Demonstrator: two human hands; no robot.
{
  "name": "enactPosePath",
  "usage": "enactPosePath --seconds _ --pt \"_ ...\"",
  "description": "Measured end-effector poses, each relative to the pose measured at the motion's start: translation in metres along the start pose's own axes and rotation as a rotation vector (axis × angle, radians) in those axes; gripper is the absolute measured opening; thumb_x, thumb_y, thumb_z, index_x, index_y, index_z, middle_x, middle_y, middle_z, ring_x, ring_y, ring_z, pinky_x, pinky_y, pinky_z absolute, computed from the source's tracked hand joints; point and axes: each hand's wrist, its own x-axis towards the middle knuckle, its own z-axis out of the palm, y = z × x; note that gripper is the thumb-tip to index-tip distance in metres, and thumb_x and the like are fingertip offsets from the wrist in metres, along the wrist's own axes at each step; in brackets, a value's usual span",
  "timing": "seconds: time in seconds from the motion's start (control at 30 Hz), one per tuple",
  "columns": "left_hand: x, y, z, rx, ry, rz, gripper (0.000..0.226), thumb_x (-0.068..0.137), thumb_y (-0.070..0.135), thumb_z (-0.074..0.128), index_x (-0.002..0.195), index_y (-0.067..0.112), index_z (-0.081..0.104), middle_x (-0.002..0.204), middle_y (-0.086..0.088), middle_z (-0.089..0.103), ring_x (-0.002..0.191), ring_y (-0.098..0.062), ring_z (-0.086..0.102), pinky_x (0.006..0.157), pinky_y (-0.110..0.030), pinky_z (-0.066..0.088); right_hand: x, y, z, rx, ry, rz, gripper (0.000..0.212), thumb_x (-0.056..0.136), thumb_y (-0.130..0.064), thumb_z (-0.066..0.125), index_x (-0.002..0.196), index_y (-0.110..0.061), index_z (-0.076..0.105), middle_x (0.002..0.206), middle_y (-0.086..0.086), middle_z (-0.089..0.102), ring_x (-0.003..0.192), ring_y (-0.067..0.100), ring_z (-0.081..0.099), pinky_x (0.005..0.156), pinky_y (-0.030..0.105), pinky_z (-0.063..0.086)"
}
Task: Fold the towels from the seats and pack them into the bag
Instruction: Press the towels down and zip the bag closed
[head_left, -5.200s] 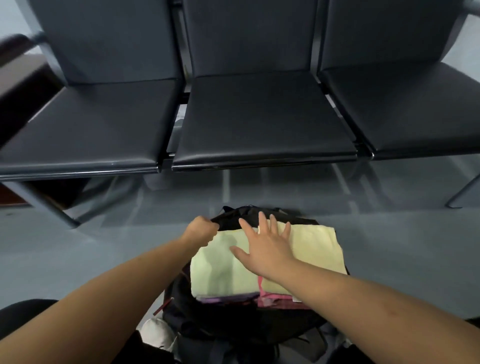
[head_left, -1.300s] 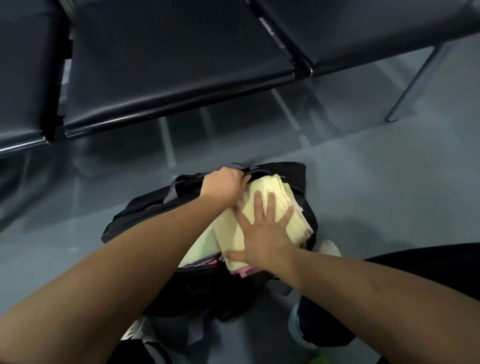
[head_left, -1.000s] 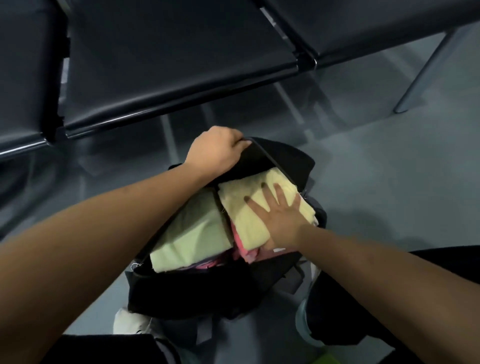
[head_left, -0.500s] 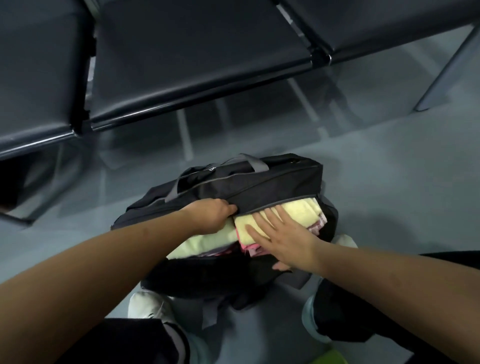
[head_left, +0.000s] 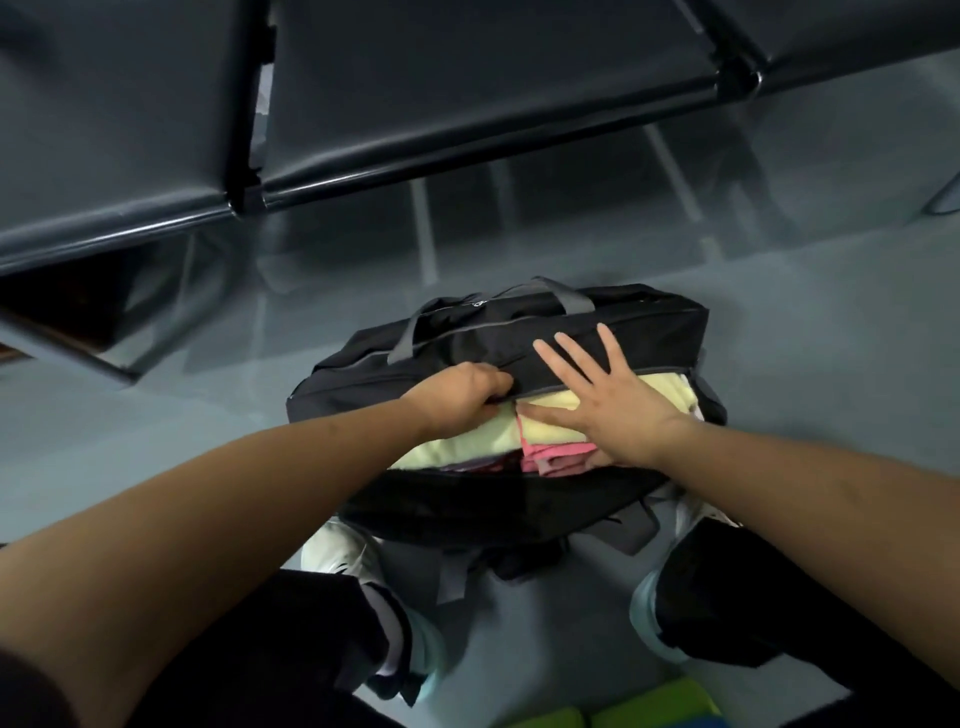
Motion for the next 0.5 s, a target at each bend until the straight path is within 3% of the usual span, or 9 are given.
enactPosePath --seconds 0.03,0.07,0.13,0.17,0.23,0.3,0.37,0.5 --pt "0.000 0.001 0.001 0.098 0.012 -0.033 0.003 0.094 0.017 0.057 0.094 0.016 0.054 0.103 -0.008 0.059 0.096 -0.035 0.061 0.075 -0.038 0.045 0.001 0.000 0.008 0.022 -0.027 -0.012 0.109 0.088 -0.066 0.060 0.154 -0.044 -0.024 0.154 0.032 -0.037 0.147 0.052 -0.024 0.108 0.080 -0.004" --pt "-0.002 0.000 0.002 0.231 0.066 -0.047 0.012 0.097 0.022 0.055 0.106 0.015 0.057 0.109 -0.009 0.058 0.096 -0.035 0.062 0.073 -0.039 0.047 0.002 -0.003 0.014 0.018 -0.048 -0.018 0.112 0.085 -0.072 0.059 0.153 -0.044 -0.025 0.156 0.031 -0.035 0.147 0.052 -0.024 0.108 0.080 -0.006" --pt "-0.011 0.002 0.002 0.403 0.157 0.084 0.021 0.096 0.023 0.057 0.113 0.011 0.058 0.103 -0.014 0.059 0.083 -0.037 0.063 0.063 -0.040 0.048 0.003 -0.013 0.025 0.009 -0.076 0.004 0.107 0.086 -0.072 0.056 0.154 -0.045 -0.022 0.157 0.030 -0.034 0.147 0.052 -0.024 0.105 0.081 -0.009" --pt "-0.017 0.004 0.006 0.437 0.166 0.182 0.020 0.095 0.023 0.059 0.110 0.010 0.059 0.097 -0.015 0.061 0.076 -0.037 0.064 0.058 -0.039 0.045 0.005 -0.017 0.028 0.001 -0.064 0.012 0.102 0.090 -0.065 0.057 0.155 -0.046 -0.020 0.157 0.030 -0.033 0.147 0.052 -0.024 0.106 0.081 -0.008" --pt "-0.029 0.005 0.022 0.435 -0.002 0.196 0.023 0.100 0.026 0.050 0.114 0.011 0.059 0.101 -0.014 0.065 0.083 -0.038 0.066 0.061 -0.038 0.041 0.012 -0.020 0.028 0.007 -0.037 0.024 0.097 0.097 -0.038 0.059 0.154 -0.046 -0.019 0.159 0.029 -0.030 0.148 0.051 -0.022 0.106 0.081 -0.005" --pt "-0.040 0.002 0.042 0.308 -0.203 -0.034 0.030 0.100 0.026 0.046 0.122 0.010 0.057 0.119 -0.015 0.063 0.105 -0.038 0.063 0.078 -0.040 0.047 0.017 -0.014 0.026 0.031 -0.039 0.039 0.103 0.095 -0.019 0.060 0.153 -0.046 -0.020 0.162 0.026 -0.026 0.150 0.050 -0.020 0.107 0.080 -0.002" --pt "-0.044 -0.004 0.061 0.175 -0.235 -0.231 0.032 0.098 0.021 0.046 0.126 0.007 0.055 0.129 -0.017 0.059 0.119 -0.037 0.057 0.094 -0.042 0.047 0.021 -0.009 0.026 0.029 -0.063 0.050 0.104 0.094 -0.027 0.064 0.154 -0.047 -0.020 0.163 0.025 -0.025 0.150 0.048 -0.019 0.109 0.079 -0.001" --pt "-0.052 -0.012 0.081 0.214 -0.398 -0.406 0.034 0.100 0.019 0.044 0.129 0.006 0.055 0.133 -0.015 0.058 0.121 -0.035 0.056 0.097 -0.046 0.049 0.026 -0.009 0.025 0.030 -0.085 0.066 0.108 0.092 -0.029 0.067 0.154 -0.046 -0.019 0.163 0.024 -0.024 0.150 0.047 -0.020 0.110 0.079 -0.001"
